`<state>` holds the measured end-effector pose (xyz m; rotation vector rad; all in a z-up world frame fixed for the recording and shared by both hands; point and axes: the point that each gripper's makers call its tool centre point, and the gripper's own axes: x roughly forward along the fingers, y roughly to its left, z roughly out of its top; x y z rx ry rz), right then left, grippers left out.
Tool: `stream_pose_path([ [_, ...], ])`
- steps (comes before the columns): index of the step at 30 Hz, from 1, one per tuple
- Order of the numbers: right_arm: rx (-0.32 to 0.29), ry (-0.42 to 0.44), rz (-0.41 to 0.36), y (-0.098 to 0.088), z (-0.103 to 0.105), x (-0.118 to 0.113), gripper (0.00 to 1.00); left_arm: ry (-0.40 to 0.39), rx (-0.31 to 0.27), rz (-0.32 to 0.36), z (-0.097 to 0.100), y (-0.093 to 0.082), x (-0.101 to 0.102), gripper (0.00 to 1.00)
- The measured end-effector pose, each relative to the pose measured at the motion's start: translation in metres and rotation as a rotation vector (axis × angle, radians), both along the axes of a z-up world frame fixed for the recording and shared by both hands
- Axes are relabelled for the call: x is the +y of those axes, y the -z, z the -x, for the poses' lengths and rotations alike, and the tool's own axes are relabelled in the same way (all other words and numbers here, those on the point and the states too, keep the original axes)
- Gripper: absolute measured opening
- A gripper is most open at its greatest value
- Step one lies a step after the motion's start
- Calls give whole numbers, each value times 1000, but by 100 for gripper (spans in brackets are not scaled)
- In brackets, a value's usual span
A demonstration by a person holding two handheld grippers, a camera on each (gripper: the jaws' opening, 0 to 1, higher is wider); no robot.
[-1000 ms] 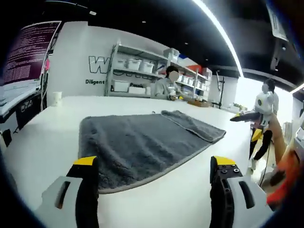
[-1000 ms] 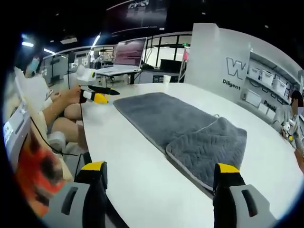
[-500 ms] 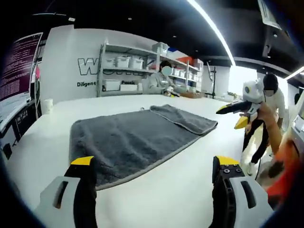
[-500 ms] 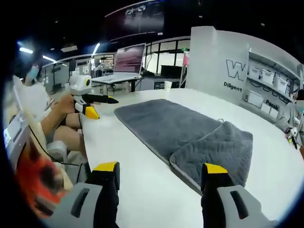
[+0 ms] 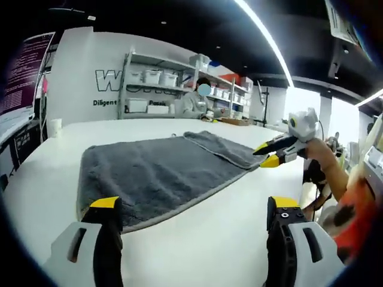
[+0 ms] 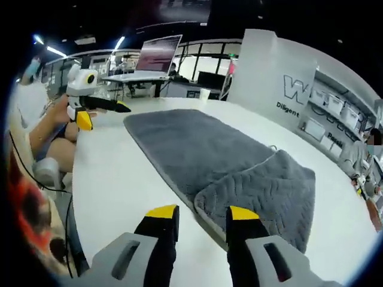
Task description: Open the folded towel by lifting each exposed corner and separating the folded layers until the towel lies flat within the target outline without major curled edges
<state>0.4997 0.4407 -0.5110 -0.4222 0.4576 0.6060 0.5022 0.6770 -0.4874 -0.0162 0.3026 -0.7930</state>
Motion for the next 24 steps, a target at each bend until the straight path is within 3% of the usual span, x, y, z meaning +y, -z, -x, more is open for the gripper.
stream_pose_path([
  [10,24,11,37,22,-17,7,7,-7,11,-5,1,4,2,98],
  [18,-1,34,-6,14,-19,2,0,-23,18,-1,1,5,8,98],
  [24,-61,66,-93,-9,-24,-5,0,-28,26,-6,2,7,8,97],
])
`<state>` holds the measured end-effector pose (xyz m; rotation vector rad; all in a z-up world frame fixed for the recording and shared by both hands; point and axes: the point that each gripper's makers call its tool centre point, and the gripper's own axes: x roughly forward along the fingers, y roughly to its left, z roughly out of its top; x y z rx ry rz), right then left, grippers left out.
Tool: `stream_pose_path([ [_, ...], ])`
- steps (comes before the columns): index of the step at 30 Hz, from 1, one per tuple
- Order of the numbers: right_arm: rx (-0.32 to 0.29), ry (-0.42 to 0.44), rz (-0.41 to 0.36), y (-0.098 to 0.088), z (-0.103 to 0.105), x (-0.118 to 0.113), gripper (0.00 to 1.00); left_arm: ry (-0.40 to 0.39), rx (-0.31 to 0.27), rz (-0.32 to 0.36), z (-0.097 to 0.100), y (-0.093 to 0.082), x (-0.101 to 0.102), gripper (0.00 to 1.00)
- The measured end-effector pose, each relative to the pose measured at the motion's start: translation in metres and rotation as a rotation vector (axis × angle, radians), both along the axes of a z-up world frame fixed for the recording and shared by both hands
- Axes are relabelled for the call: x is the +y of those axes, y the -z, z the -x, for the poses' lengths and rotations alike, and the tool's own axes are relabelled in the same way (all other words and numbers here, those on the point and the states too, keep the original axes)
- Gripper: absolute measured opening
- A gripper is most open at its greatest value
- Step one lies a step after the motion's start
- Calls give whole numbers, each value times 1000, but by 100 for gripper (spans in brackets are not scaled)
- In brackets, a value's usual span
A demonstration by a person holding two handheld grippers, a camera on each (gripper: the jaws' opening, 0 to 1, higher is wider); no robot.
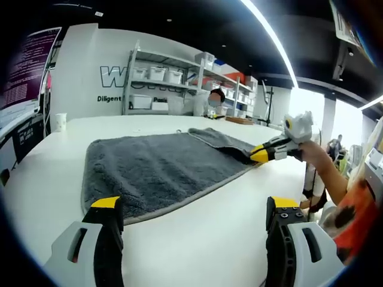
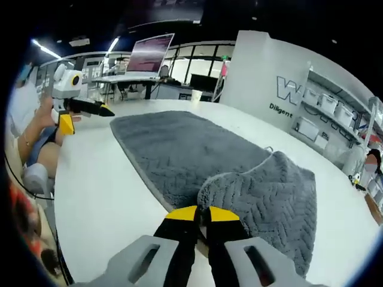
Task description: Open the folded towel by lifting each exposed corner and separating the folded layers until the towel lies flat within the target outline without major curled edges
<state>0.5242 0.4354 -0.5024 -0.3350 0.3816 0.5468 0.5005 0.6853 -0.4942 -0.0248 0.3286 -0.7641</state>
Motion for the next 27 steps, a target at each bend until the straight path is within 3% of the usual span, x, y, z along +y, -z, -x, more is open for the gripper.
stream_pose_path([
  [11,-136,161,-69,-49,-14,-56,0,13,0,-7,3,-2,-4,96],
  [13,-169,211,-85,-61,-14,-76,0,7,-1,-8,3,-2,-3,96],
  [27,-231,423,-81,-85,4,-170,0,-3,3,-8,0,-2,1,96],
])
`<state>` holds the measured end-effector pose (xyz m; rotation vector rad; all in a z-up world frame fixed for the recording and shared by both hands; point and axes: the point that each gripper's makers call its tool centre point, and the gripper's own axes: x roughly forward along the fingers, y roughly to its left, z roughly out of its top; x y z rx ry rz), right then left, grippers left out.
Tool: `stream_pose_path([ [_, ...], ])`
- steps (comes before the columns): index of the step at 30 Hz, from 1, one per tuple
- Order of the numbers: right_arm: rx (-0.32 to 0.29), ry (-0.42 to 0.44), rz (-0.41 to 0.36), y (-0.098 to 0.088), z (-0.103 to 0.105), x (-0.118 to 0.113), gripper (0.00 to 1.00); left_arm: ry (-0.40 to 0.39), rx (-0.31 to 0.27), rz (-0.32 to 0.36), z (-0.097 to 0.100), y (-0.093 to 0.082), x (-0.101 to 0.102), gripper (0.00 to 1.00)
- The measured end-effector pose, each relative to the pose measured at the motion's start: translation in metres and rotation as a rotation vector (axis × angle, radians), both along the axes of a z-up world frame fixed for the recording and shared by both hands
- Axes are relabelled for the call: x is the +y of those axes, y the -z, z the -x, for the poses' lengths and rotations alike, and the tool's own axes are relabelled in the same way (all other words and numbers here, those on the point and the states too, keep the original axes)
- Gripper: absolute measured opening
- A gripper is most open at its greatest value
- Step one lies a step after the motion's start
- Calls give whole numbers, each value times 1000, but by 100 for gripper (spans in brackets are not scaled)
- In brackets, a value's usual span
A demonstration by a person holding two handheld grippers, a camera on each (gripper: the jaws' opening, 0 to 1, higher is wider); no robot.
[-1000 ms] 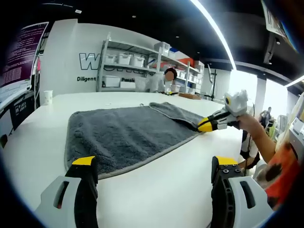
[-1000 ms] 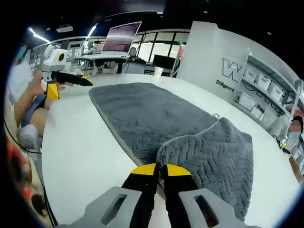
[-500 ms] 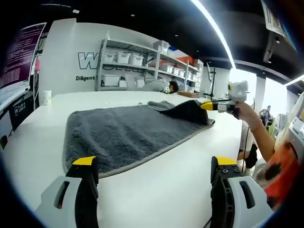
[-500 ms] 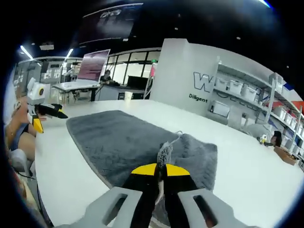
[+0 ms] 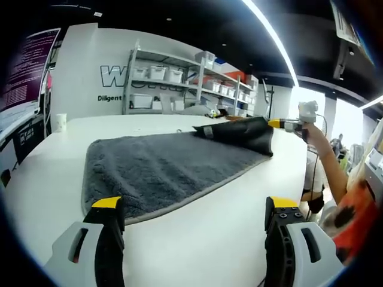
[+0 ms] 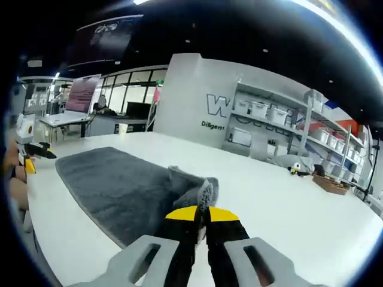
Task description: Open the folded towel by lifting each exposed corner and separating the folded layers until the towel lies flat within the target outline without major curled edges
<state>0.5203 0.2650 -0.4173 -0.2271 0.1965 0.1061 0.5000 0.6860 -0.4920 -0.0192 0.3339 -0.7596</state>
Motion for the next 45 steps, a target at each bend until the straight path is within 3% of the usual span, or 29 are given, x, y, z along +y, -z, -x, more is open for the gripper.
stream_pose_path([
  [12,8,148,1,9,18,-60,0,1,4,-20,-1,3,-3,96],
  [29,119,337,-44,68,37,-135,0,1,18,-40,-1,7,-4,95],
  [41,251,361,-4,112,38,-154,0,-1,19,-46,-1,5,-4,95],
  [45,253,371,-7,116,39,-157,0,-3,26,-50,-1,8,-3,95],
])
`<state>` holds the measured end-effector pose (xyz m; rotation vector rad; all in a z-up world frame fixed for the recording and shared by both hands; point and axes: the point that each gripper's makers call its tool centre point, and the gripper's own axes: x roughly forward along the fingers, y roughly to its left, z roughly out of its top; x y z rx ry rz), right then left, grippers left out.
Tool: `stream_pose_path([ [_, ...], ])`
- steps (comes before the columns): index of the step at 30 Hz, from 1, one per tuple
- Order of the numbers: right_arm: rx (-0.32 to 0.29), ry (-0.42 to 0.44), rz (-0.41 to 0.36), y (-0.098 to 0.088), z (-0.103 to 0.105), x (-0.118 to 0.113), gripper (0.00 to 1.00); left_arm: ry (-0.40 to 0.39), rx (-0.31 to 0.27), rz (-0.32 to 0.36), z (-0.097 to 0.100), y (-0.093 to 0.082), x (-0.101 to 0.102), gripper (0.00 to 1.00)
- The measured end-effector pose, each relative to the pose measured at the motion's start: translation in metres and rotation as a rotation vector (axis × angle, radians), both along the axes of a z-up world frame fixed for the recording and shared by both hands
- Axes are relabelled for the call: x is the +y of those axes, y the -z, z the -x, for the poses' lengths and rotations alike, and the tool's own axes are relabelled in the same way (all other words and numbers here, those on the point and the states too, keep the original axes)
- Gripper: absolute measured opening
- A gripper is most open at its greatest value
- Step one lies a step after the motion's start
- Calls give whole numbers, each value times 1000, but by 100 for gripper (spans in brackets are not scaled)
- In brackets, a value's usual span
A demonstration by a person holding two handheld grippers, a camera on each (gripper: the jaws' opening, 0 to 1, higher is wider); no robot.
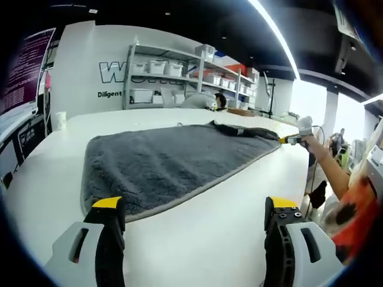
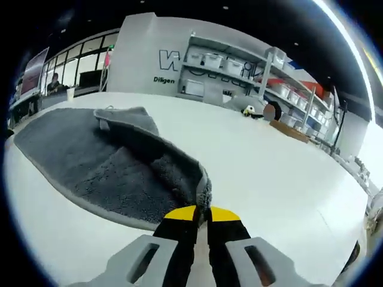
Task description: Open the folded towel by lifting each exposed corner and separating the folded layers until the towel lies flat within the target outline without major curled edges
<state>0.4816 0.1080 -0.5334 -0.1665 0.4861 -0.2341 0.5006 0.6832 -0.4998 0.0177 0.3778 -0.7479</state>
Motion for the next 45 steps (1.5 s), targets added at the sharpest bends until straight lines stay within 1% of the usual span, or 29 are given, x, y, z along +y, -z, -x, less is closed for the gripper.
stream_pose_path([
  [3,1,10,-2,-1,1,-2,4,-1,6,-1,1,2,0,95],
  [7,17,38,24,-6,3,-9,20,1,7,0,2,1,0,95],
  [10,22,60,36,-11,7,-15,29,6,5,8,2,0,0,95],
  [14,16,83,34,-18,12,-17,41,18,4,7,4,-1,-2,95],
  [16,12,79,29,-22,14,-13,49,20,5,1,4,0,-2,95],
  [17,3,54,22,-24,12,-7,53,20,5,0,4,0,-2,95],
  [18,-10,27,0,-25,9,0,59,20,5,0,4,0,-2,95],
  [19,-12,-6,-26,-27,8,10,63,20,5,0,4,0,-2,95],
  [22,-10,-45,-17,-32,5,23,71,19,4,3,4,-1,-1,95],
  [23,-12,-71,-1,-37,3,30,73,19,3,3,5,-1,-1,95],
  [25,-14,-117,12,-43,-2,43,81,18,4,5,5,-1,-1,95],
  [27,-8,-173,15,-46,-7,57,93,17,7,4,6,0,0,96],
  [28,-2,-203,14,-48,-9,66,98,15,7,3,7,0,0,97],
  [30,2,-263,22,-51,-15,84,99,15,7,2,8,0,1,98],
  [32,-1,-303,34,-56,-20,98,99,17,7,5,9,0,1,99],
  [33,0,-311,35,-56,-21,100,99,18,7,5,10,-1,1,99],
  [35,2,-374,56,-60,-31,125,99,19,4,6,12,-2,2,99],
  [38,19,-427,81,-61,-43,143,99,21,1,6,14,-3,2,99],
  [39,22,-436,88,-62,-47,146,99,21,1,5,14,-3,3,99],
  [41,34,-459,124,-62,-56,155,96,21,2,3,16,-3,4,99],
  [43,76,-476,174,-56,-65,160,91,18,4,4,17,-2,5,99],
  [44,81,-480,182,-54,-71,164,88,17,8,5,18,-1,6,99],
  [45,85,-485,182,-52,-76,167,83,16,8,4,18,-1,6,99],
])
